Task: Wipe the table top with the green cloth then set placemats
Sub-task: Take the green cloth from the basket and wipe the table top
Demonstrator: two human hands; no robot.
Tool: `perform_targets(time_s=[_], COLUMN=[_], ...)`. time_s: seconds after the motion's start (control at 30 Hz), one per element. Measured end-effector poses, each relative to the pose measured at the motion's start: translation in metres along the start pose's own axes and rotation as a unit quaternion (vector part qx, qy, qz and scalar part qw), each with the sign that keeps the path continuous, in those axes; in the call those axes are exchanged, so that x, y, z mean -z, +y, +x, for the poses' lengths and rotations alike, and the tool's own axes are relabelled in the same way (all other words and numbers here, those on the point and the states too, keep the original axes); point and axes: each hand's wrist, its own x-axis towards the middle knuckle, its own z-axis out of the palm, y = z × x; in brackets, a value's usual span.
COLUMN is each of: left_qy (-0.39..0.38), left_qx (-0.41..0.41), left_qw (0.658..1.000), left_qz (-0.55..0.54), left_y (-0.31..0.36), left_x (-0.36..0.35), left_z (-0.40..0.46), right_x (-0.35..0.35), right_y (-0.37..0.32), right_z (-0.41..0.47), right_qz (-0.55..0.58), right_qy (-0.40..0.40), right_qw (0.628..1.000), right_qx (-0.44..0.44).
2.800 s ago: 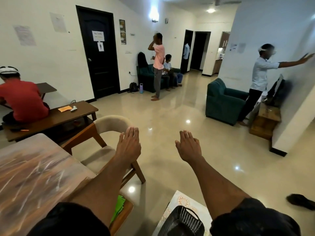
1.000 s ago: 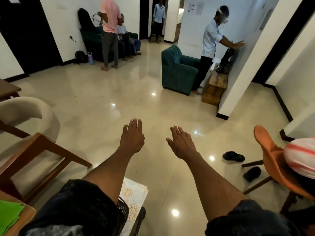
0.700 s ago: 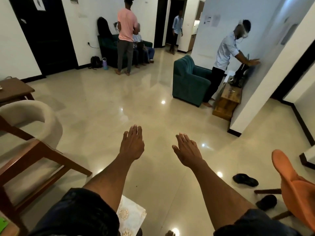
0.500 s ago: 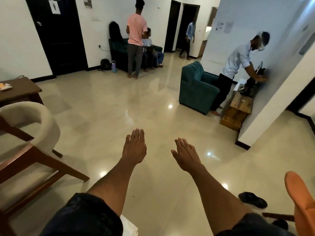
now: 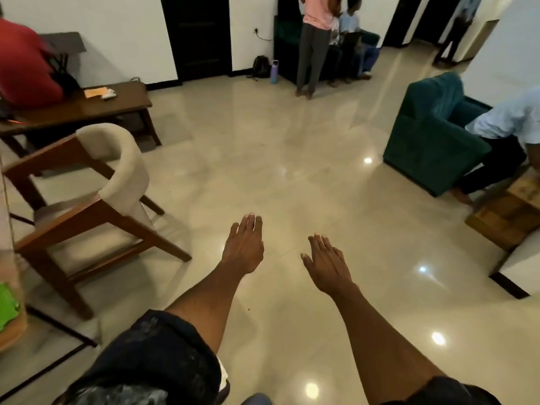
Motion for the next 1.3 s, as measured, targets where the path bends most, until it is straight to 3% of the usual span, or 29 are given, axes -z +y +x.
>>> perform_targets(time_s=[0.33, 0.8, 1.3], left_qy=[-0.009, 0.001, 0.056], left_qx=[0.084, 0.209, 0.451], left_qw=[0.996, 0.976, 0.88], left_qz=[-0.019, -0.059, -0.138], left_y=[-0.028, -0.132, -0.318], left_x=[-0.014, 0.012, 0.053], left_z=[0.076, 0.175, 0.191], right_x=[0.003, 0.024, 0.037], right_y=[0.014, -0.074, -0.295], right_z=[0.108, 0.296, 0.495], right_qz=[-0.013, -0.03, -0.037], right_qy=[-0.018, -0.029, -0.058], right_qw=[0.998, 0.98, 0.899], right_qx=[0.062, 0.197, 0.433])
